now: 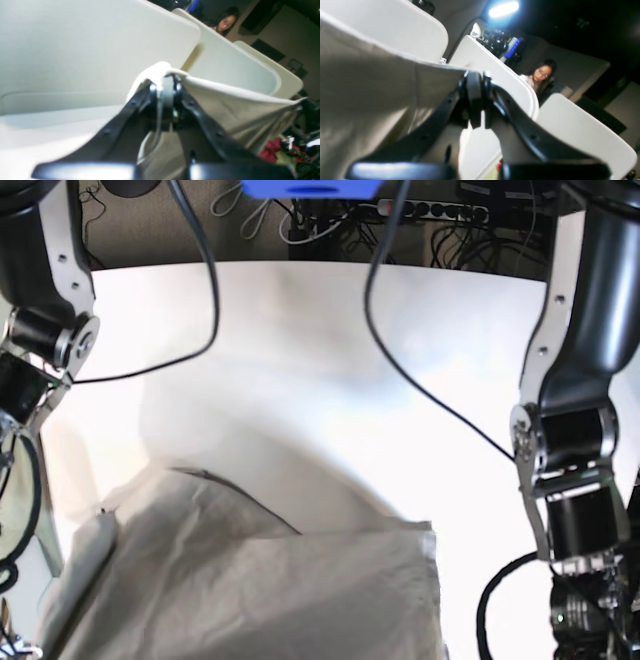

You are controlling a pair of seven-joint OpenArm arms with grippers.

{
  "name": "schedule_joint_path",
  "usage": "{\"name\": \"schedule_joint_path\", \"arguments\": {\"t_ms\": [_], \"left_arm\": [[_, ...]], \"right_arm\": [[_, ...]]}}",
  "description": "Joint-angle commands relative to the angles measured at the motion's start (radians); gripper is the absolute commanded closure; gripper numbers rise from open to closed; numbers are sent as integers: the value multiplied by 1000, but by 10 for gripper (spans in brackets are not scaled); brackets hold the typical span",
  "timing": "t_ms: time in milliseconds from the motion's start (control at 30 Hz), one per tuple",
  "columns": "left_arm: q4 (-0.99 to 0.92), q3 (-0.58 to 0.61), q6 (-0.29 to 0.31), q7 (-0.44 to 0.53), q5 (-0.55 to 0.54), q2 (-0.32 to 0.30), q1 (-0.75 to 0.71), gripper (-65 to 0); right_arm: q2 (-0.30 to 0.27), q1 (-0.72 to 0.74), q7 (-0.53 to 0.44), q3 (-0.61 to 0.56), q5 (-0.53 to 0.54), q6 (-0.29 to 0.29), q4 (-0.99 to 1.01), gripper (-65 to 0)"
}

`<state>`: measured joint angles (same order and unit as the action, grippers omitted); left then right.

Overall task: Layout the t-shirt on the table in an organized manner, then fold the t-shirt properly
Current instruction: 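Lift the shirt high with both grippers, then swing the shirt down and lay it flat with both grippers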

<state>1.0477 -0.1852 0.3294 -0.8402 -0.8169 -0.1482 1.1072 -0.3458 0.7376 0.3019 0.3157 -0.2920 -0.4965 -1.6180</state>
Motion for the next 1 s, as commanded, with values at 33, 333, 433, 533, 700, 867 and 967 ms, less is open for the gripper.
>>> {"name": "schedule_joint_path", "arguments": {"t_ms": [33,333,433,533,700,867,967], "left_arm": [[15,-4,4,38,-29,-9,66,0],[61,-6,4,-74,-249,-104,-26,0],[107,-6,4,-120,-336,-146,-141,0],[190,-43,4,-161,-387,-182,-313,0],[228,-109,4,-176,-396,-178,-556,0],[291,-112,4,-186,-399,-146,-714,0],[320,-110,4,-186,-398,-146,-795,0]], "right_arm": [[-26,49,-27,-5,7,26,-48,0],[-20,-241,-20,-6,12,23,-394,0],[24,-418,-62,-2,12,23,-434,0],[92,-591,-175,84,14,23,-428,0],[212,-781,-257,122,72,23,-405,0],[304,-887,-255,90,73,23,-403,0],[350,-926,-251,84,73,23,-397,0]]}}
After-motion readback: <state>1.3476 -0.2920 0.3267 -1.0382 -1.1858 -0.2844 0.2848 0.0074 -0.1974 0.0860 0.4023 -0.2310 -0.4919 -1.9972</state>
